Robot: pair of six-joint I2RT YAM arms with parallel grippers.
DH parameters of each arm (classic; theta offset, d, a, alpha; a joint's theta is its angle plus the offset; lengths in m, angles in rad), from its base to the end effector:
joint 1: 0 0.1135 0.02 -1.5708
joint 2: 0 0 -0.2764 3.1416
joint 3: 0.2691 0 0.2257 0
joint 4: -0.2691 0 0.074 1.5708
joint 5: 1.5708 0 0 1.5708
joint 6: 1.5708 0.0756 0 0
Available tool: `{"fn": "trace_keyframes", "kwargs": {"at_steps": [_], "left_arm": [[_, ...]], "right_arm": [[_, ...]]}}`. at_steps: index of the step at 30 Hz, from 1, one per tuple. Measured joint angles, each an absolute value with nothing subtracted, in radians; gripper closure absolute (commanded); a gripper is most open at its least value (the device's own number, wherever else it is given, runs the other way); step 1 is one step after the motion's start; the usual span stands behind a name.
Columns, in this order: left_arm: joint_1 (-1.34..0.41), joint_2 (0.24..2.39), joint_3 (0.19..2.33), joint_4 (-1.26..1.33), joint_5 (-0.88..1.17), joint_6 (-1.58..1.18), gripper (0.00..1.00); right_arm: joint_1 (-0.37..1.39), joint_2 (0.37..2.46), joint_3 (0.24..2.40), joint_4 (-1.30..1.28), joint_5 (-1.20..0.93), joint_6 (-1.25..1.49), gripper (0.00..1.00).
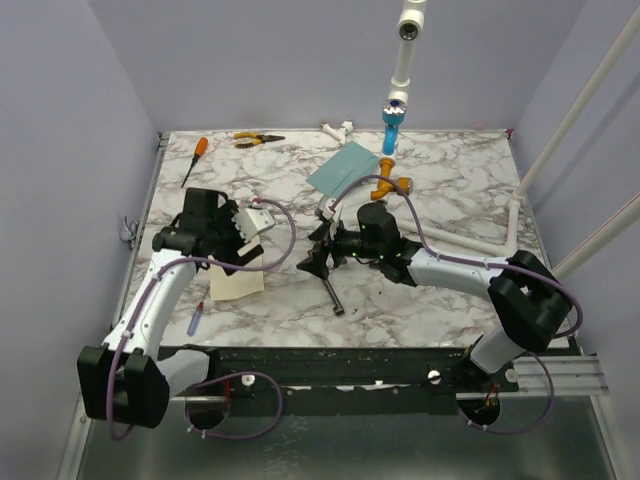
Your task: Place the letter into the envelope and seal it
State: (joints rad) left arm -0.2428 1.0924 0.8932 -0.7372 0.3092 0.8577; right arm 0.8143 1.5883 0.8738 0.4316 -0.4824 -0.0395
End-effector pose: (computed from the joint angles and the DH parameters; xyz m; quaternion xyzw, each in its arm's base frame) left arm 0.1929 -0.0715 0.2570 0.5318 0.7751 -0.0462 0.3380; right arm 0.2243 0.2887 0.2533 -0.4521 0.6475 0.3971 0.4676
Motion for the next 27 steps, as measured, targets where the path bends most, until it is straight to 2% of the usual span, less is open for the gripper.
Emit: {"fn": "trace_keyframes", "kwargs": {"at_steps": [1,3,7,11,16,27], "left_arm": [[-0.193,1.110,0.916,-0.736,0.305,0.861,0.25],[-0.111,1.174,0.949,-0.723,0.279,0.874,0.30],[0.005,1.352,0.970,-0.685,0.210,0.890,0.29],[0.064,1.421,0.937,-0.627,0.134,0.910,0.29],[0.029,1.456,0.897,-0.534,0.071,0.924,0.30],[-0.233,1.448,0.730,-0.385,-0.059,0.995,0.31]], "right_arm": [[0.814,1.588,0.874,0.431,-0.480,-0.033,0.12],[0.814,1.586,0.874,0.428,-0.474,-0.027,0.12],[0.814,1.584,0.874,0.409,-0.453,-0.025,0.12],[0.814,1.574,0.873,0.395,-0.445,-0.018,0.12],[0.814,1.549,0.844,0.395,-0.441,0.002,0.12],[0.814,1.470,0.763,0.366,-0.422,0.037,0.12]]}}
